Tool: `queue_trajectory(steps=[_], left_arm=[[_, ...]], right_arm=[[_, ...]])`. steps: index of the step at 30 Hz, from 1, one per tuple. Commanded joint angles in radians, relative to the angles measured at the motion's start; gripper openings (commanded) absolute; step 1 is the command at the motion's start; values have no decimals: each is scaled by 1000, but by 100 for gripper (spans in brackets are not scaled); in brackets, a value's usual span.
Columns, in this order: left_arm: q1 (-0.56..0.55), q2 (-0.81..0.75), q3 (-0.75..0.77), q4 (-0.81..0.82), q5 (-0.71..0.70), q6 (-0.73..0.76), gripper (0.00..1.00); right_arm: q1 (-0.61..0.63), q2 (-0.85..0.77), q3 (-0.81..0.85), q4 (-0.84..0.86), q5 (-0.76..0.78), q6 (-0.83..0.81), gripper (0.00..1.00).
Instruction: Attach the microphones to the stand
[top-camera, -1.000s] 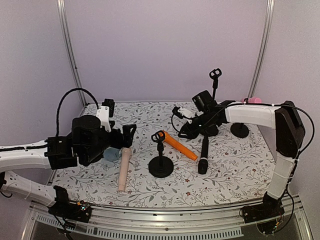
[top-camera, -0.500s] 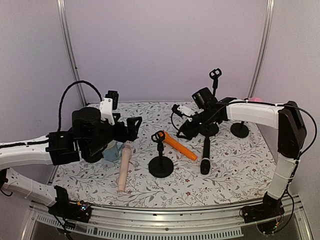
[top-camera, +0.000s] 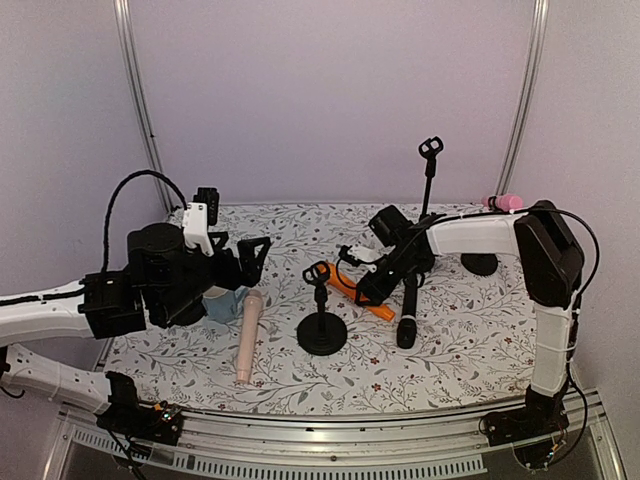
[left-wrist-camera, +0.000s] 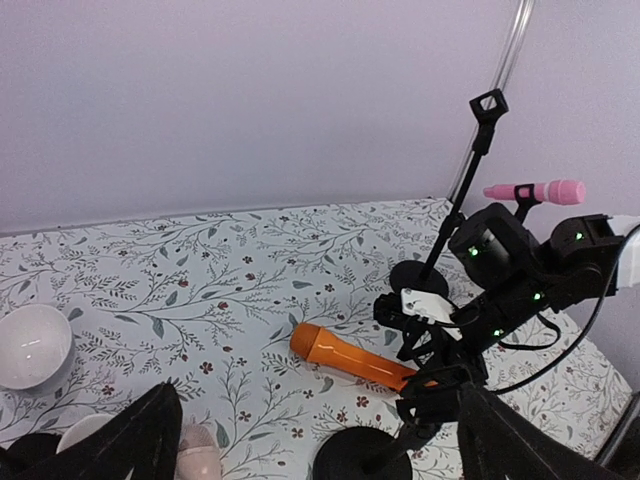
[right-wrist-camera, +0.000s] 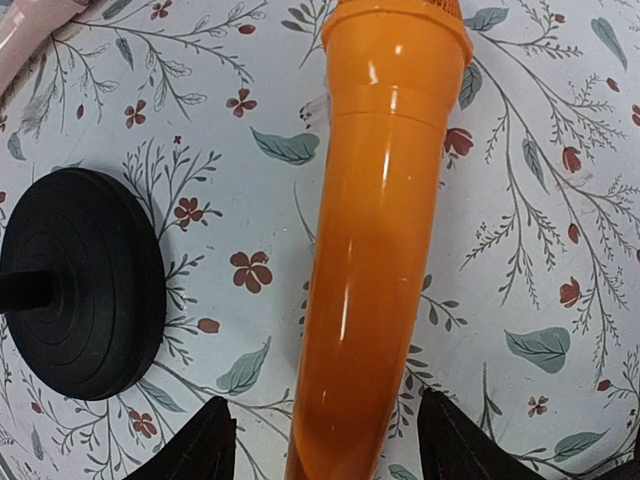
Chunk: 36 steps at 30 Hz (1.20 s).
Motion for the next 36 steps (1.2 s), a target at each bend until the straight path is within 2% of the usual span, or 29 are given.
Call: queue_trajectory(steps=[1, 6, 12, 18, 22, 29, 36], left_arm=[[11, -10, -25, -3, -22, -14, 97], [12, 7, -20, 1, -20, -7, 97], [12, 19, -15, 9, -19, -6, 98], [11, 28, 5, 7, -19, 11, 97], [12, 34, 14, 14, -14, 29, 98], [22, 112, 119, 68, -6, 73, 99], [31, 346, 396, 130, 27, 23, 99]], right_arm=[[12, 36, 1, -10, 1, 12, 64], [13, 64, 2, -8, 5, 14, 59], [13, 86, 10, -4, 13, 18, 39], [1, 49, 45, -6, 13, 22, 28], [-31, -29, 91, -4, -14, 24, 26], [-88, -214, 160, 35, -174, 14, 24], [-88, -382, 145, 106, -214, 33, 25]])
